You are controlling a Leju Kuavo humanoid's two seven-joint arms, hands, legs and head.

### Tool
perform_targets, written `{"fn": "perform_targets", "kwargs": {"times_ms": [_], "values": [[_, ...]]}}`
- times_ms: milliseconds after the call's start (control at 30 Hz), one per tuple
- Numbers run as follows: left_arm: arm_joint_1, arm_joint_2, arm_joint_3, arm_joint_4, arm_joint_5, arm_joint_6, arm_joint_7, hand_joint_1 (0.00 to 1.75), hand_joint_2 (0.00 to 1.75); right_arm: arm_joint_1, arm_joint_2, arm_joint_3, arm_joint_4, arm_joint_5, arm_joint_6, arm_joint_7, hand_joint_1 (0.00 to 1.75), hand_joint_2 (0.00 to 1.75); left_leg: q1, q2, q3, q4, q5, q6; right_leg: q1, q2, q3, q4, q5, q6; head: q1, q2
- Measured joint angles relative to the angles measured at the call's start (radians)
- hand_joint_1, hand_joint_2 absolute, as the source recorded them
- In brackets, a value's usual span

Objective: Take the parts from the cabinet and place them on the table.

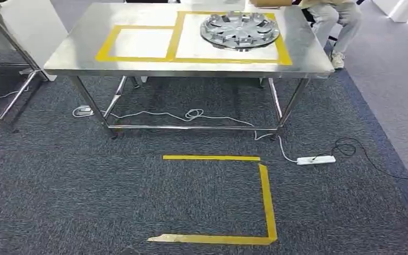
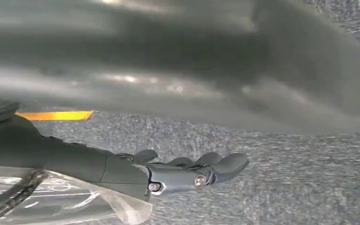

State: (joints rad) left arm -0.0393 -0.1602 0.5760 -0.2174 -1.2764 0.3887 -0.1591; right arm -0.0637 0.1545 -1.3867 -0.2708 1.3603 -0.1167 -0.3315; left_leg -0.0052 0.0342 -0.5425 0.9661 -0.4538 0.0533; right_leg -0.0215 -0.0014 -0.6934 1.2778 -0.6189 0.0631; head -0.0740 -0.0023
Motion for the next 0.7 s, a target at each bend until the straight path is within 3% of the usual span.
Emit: {"fn": "perform_targets", "kwargs": {"times_ms": [33,67,100,133,167,200,233,333,367,400,433,500,533,567,600,633,667,700], "values": [[0.000,0.000,0.000,0.000,0.000,0.000,0.000,0.00,0.00,0.002,0.000,0.000,0.000,0.000,0.000,0.001,0.00,0.00,0.000,0.006,-0.002,0.001,0.001,-0.001,-0.001,-0.001,-0.003,0.017,0.001,0.002,-0.001,0.000],[0.000,0.000,0.000,0.000,0.000,0.000,0.000,0.00,0.00,0.004,0.000,0.000,0.000,0.000,0.000,0.002,0.00,0.00,0.001,0.012,-0.004,0.004,0.000,-0.003,-0.004,-0.001,0.018,-0.011,0.024,0.004,0.000,0.000],[0.000,-0.001,0.000,0.000,0.000,0.000,0.000,0.00,0.00,0.005,-0.001,0.000,0.000,0.000,0.000,0.002,0.00,0.00,0.004,0.018,-0.005,0.007,-0.001,-0.006,-0.006,-0.004,0.054,-0.072,0.056,0.007,-0.001,0.000],[0.000,-0.002,0.000,0.000,0.000,0.000,0.000,0.00,0.00,0.004,-0.002,0.000,0.000,0.000,0.000,0.002,0.00,0.00,0.007,0.026,-0.006,0.014,-0.005,-0.013,-0.010,-0.013,0.116,-0.178,0.102,0.009,-0.001,0.000],[-0.001,-0.003,0.000,0.000,0.000,-0.001,0.000,0.00,0.00,0.002,-0.003,0.000,0.000,0.000,0.000,0.002,0.00,0.00,0.007,0.033,-0.007,0.025,-0.011,-0.022,-0.012,-0.045,0.165,-0.262,0.124,0.014,0.000,0.000],[-0.001,0.000,0.000,0.000,0.000,-0.001,0.000,0.00,0.00,-0.004,-0.002,0.000,0.000,0.000,0.000,0.003,0.00,0.00,0.001,0.038,-0.010,0.032,-0.015,-0.031,0.000,-0.077,0.170,-0.280,0.094,0.012,0.002,0.000],[0.000,0.000,0.000,0.000,0.000,0.000,0.000,0.00,0.00,-0.006,-0.002,0.000,0.000,0.001,0.000,0.003,0.00,0.00,-0.003,0.045,-0.009,0.042,-0.021,-0.039,-0.006,-0.060,0.167,-0.281,0.104,-0.008,0.001,0.000],[-0.002,0.000,0.000,0.000,0.000,0.001,0.000,0.00,0.00,0.002,-0.002,0.000,0.000,0.000,0.000,0.003,0.00,0.00,0.001,0.064,-0.005,0.042,-0.020,-0.047,0.000,-0.038,0.158,-0.272,0.102,-0.028,-0.002,0.000],[-0.001,0.000,0.000,0.000,0.000,0.001,0.000,0.00,0.00,0.003,-0.002,0.000,0.000,0.001,0.000,0.005,0.00,0.00,0.006,0.054,-0.007,0.050,-0.031,-0.056,-0.004,-0.031,0.163,-0.274,0.108,-0.038,-0.003,0.000],[-0.001,0.000,0.000,0.000,0.000,0.001,0.000,0.00,0.00,0.002,-0.002,0.000,0.000,0.001,0.000,0.006,0.00,0.00,0.009,0.015,-0.017,0.078,-0.064,-0.062,-0.004,-0.023,0.164,-0.274,0.111,-0.043,-0.004,0.000],[0.000,0.000,0.000,0.000,-0.001,0.001,0.000,0.00,0.00,-0.001,-0.002,0.000,0.000,0.000,0.000,0.005,0.00,0.00,0.011,-0.009,-0.042,0.146,-0.115,-0.064,-0.003,-0.014,0.159,-0.274,0.115,-0.049,-0.004,0.000],[0.004,0.000,0.000,0.000,-0.001,0.001,0.000,0.00,0.00,-0.003,-0.002,0.000,0.000,0.000,0.001,0.005,0.00,0.00,0.011,-0.023,-0.101,0.301,-0.189,-0.064,0.001,0.009,0.152,-0.273,0.120,-0.055,-0.005,0.000],[0.006,0.000,0.000,0.000,-0.002,0.001,0.000,0.00,0.00,-0.001,-0.002,0.000,0.000,0.000,0.001,0.005,0.00,0.00,0.010,-0.024,-0.120,0.354,-0.201,-0.061,0.004,0.022,0.150,-0.273,0.121,-0.056,-0.004,0.000],[0.006,0.000,0.000,0.000,-0.002,0.001,0.000,0.00,0.00,0.001,-0.002,0.000,0.000,0.000,0.001,0.005,0.00,0.00,0.010,-0.025,-0.119,0.355,-0.189,-0.058,0.006,0.033,0.150,-0.272,0.121,-0.057,-0.004,0.000],[0.006,-0.001,0.000,0.000,-0.002,0.001,0.000,0.00,0.00,0.002,-0.002,0.000,0.000,0.000,0.001,0.005,0.00,0.00,0.009,-0.027,-0.101,0.317,-0.155,-0.051,0.008,0.046,0.151,-0.272,0.121,-0.057,-0.004,0.000],[0.006,-0.001,0.000,0.000,-0.002,0.001,0.000,0.00,0.00,0.002,-0.002,0.000,0.000,0.001,0.001,0.006,0.00,0.00,0.007,-0.033,-0.067,0.241,-0.108,-0.042,0.011,0.060,0.152,-0.272,0.122,-0.057,-0.004,0.000],[0.006,0.000,0.000,0.000,-0.002,0.001,0.000,0.00,0.00,0.001,-0.002,0.000,0.000,0.001,0.001,0.006,0.00,0.00,0.005,-0.051,-0.029,0.154,-0.062,-0.030,0.014,0.074,0.155,-0.272,0.122,-0.056,-0.004,0.000],[0.006,0.004,0.000,0.000,-0.002,0.001,0.000,0.00,0.00,0.000,0.002,0.000,0.000,0.001,0.001,0.006,0.00,0.00,0.002,-0.108,-0.001,0.079,-0.036,-0.013,0.008,0.083,0.152,-0.272,0.123,-0.055,-0.002,0.000]]}}
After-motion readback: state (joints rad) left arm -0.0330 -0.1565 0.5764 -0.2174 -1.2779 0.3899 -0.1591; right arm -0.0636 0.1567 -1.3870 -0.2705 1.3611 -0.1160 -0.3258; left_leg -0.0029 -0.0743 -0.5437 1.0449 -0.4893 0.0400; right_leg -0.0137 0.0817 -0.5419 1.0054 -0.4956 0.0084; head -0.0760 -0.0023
